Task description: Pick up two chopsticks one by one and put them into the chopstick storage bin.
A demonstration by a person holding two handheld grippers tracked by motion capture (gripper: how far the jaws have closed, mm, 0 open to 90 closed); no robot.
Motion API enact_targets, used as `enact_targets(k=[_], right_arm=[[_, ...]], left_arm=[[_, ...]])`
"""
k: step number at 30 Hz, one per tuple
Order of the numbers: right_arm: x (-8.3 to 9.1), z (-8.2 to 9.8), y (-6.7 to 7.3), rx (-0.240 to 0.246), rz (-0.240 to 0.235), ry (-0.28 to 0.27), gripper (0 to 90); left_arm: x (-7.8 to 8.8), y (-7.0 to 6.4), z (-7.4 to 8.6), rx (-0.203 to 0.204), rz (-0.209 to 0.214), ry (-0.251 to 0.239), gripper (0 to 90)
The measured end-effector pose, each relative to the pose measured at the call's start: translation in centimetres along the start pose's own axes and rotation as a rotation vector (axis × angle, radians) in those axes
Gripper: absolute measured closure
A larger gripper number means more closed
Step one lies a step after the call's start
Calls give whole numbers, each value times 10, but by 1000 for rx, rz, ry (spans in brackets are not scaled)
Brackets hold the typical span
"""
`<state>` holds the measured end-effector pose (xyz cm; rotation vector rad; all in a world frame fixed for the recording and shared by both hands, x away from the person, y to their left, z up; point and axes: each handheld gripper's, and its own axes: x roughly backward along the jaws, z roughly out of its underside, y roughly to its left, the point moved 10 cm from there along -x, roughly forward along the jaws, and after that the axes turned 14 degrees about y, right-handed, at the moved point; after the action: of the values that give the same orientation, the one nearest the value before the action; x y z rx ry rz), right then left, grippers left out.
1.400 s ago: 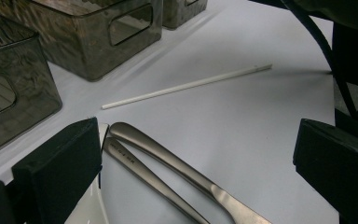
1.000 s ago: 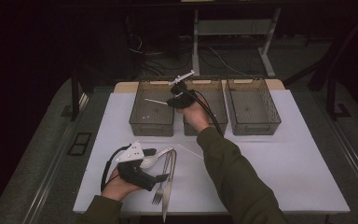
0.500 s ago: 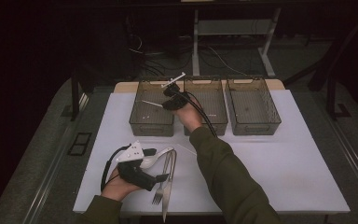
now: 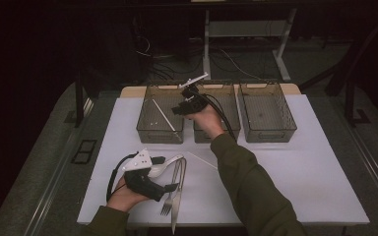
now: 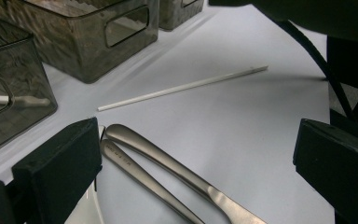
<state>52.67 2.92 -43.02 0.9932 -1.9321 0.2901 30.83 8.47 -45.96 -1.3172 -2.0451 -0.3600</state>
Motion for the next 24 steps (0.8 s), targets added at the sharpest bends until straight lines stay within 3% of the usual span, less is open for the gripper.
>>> enact_targets(k=[7, 11, 24], right_arm=[[28, 17, 6, 61, -19, -28, 427], [46, 32, 8, 106, 6, -48, 390], [80, 84, 7, 139, 2, -68, 337]], left_arm=[[0, 1, 1, -7, -7, 12, 1], [-1, 1, 2, -5, -12, 14, 1], [-3, 2, 4, -2, -16, 28, 1]])
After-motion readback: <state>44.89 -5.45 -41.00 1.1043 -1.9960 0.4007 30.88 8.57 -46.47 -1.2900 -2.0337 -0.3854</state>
